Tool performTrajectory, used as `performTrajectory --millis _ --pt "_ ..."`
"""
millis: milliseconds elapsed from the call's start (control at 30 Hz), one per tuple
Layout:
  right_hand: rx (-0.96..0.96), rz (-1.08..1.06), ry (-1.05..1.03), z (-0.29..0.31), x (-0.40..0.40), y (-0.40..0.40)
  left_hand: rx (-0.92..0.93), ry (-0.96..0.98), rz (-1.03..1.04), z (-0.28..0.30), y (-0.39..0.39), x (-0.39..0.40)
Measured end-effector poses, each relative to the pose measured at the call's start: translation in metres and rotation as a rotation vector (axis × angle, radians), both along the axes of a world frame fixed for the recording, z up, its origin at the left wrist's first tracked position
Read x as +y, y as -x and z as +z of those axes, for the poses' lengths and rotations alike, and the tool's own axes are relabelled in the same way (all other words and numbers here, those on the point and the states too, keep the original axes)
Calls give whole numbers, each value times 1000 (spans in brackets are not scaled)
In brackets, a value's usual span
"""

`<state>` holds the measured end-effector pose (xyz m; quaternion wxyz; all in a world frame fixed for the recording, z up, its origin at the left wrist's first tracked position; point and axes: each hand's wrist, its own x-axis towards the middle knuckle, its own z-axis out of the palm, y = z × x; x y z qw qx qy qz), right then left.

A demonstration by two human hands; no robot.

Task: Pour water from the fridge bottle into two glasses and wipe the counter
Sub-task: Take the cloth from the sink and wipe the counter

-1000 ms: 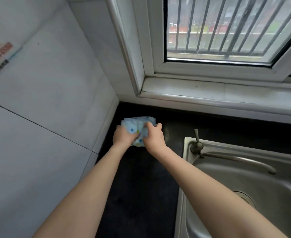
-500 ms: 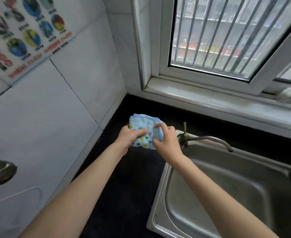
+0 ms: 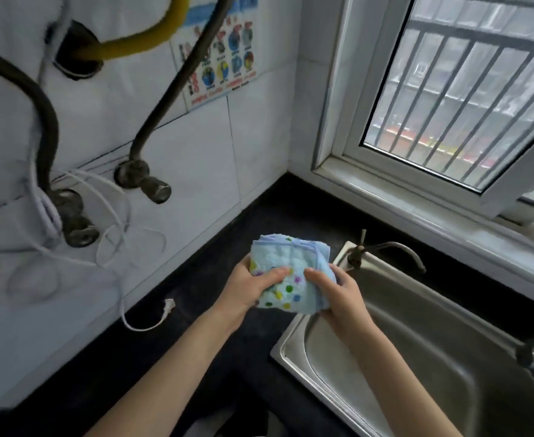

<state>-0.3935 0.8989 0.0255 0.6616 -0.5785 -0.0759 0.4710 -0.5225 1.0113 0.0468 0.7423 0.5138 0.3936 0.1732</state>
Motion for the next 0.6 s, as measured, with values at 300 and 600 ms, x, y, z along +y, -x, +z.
performTrajectory --millis 300,600 --pt "-93 285 81 -23 -27 88 91 -17 471 -28 113 -76" --pt "-201 551 55 -17 -36 197 78 -12 837 -36 224 -134"
